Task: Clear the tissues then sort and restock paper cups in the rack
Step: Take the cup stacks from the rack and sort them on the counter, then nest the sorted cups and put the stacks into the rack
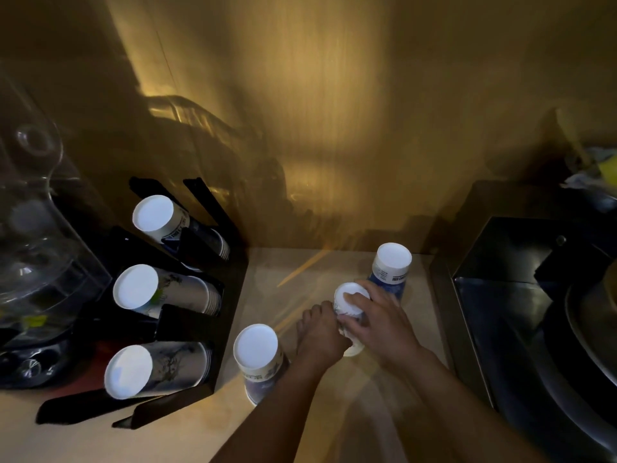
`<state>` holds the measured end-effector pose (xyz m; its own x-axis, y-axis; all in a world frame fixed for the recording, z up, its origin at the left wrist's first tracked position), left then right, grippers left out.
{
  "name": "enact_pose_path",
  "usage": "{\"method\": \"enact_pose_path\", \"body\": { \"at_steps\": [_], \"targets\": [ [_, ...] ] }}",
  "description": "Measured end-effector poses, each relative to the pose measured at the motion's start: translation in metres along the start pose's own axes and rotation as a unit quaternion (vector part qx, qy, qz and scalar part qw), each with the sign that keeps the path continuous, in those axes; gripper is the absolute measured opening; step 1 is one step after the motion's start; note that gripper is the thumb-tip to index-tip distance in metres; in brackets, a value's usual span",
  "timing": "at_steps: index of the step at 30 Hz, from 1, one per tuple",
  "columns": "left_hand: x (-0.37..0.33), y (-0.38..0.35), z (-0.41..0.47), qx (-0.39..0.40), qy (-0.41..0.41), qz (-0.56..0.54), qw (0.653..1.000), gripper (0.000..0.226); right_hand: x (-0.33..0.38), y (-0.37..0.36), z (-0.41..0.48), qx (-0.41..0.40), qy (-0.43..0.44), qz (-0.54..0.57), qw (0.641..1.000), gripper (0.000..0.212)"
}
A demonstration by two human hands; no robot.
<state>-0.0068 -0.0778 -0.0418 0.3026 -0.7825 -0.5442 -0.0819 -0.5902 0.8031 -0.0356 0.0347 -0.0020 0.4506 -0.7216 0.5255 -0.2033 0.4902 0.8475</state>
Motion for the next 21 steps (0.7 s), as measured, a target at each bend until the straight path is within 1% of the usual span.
{"method": "enact_pose_path", "body": {
  "at_steps": [2, 4, 6, 7, 8, 9, 10, 11, 12, 13, 14, 15, 16, 17, 19, 20, 21],
  "targets": [
    [-0.009, 0.019, -0.002, -0.021, -0.028, 0.049, 0.998, 0.041, 0.005, 0.008, -0.001, -0.001, 0.032, -0.032, 0.999, 0.036],
    [-0.022, 0.045, -0.009, -0.06, -0.071, 0.064, 0.994, 0.035, 0.014, 0.019, -0.002, -0.031, 0.062, -0.053, 0.996, 0.028],
    [-0.031, 0.076, -0.021, -0.1, -0.102, 0.01, 0.99, 0.039, 0.03, 0.032, -0.003, -0.105, 0.082, -0.049, 0.99, 0.023],
    [-0.033, 0.093, -0.028, -0.123, -0.108, -0.021, 0.986, 0.04, 0.039, 0.038, -0.004, -0.144, 0.093, -0.043, 0.984, 0.024],
    [-0.033, 0.109, -0.035, -0.148, -0.109, -0.046, 0.982, 0.04, 0.048, 0.042, -0.005, -0.171, 0.107, -0.034, 0.979, 0.026],
    [-0.03, 0.124, -0.042, -0.17, -0.106, -0.062, 0.978, 0.039, 0.057, 0.043, -0.006, -0.181, 0.123, -0.014, 0.976, 0.027],
    [-0.025, 0.136, -0.045, -0.183, -0.097, -0.072, 0.976, 0.038, 0.065, 0.042, -0.006, -0.175, 0.136, 0.02, 0.975, 0.024],
    [-0.016, 0.147, -0.048, -0.18, -0.076, -0.095, 0.976, 0.038, 0.071, 0.039, -0.006, -0.156, 0.144, 0.066, 0.975, 0.02],
    [-0.005, 0.154, -0.049, -0.163, -0.043, -0.144, 0.975, 0.037, 0.076, 0.032, -0.005, -0.128, 0.146, 0.113, 0.975, 0.018],
    [0.009, 0.157, -0.05, -0.138, -0.005, -0.217, 0.966, 0.036, 0.081, 0.023, -0.005, -0.095, 0.136, 0.152, 0.974, 0.016],
    [0.025, 0.157, -0.051, -0.12, 0.037, -0.292, 0.948, 0.034, 0.083, 0.011, -0.004, -0.057, 0.108, 0.178, 0.976, 0.014],
    [0.041, 0.155, -0.054, -0.113, 0.078, -0.348, 0.927, 0.03, 0.083, -0.005, -0.002, -0.014, 0.06, 0.2, 0.978, 0.012],
    [0.058, 0.15, -0.057, -0.114, 0.119, -0.37, 0.914, 0.027, 0.08, -0.022, -0.002, 0.037, -0.006, 0.228, 0.973, 0.011],
    [0.072, 0.142, -0.062, -0.109, 0.155, -0.382, 0.904, 0.025, 0.077, -0.039, -0.004, 0.091, -0.082, 0.267, 0.956, 0.012],
    [0.091, 0.117, -0.072, -0.07, 0.204, -0.428, 0.877, 0.021, 0.073, -0.071, -0.015, 0.19, -0.219, 0.343, 0.893, 0.028],
    [0.096, 0.103, -0.078, -0.038, 0.225, -0.456, 0.86, 0.022, 0.073, -0.083, -0.023, 0.23, -0.264, 0.356, 0.866, 0.038],
    [0.103, 0.089, -0.085, -0.011, 0.25, -0.461, 0.852, 0.033, 0.072, -0.092, -0.03, 0.261, -0.296, 0.355, 0.848, 0.048]
  ]
}}
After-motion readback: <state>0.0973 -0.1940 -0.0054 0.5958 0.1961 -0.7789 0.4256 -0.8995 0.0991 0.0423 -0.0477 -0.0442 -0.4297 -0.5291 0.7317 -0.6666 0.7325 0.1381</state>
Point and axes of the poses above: each hand's wrist, its own z-axis towards the middle knuckle, its own y-axis out of the back of the hand, x = y × z, the point moved 5 cm from there along z, towards the middle knuckle, and after that the axes turned 5 degrees about x, right-handed, at the moved point
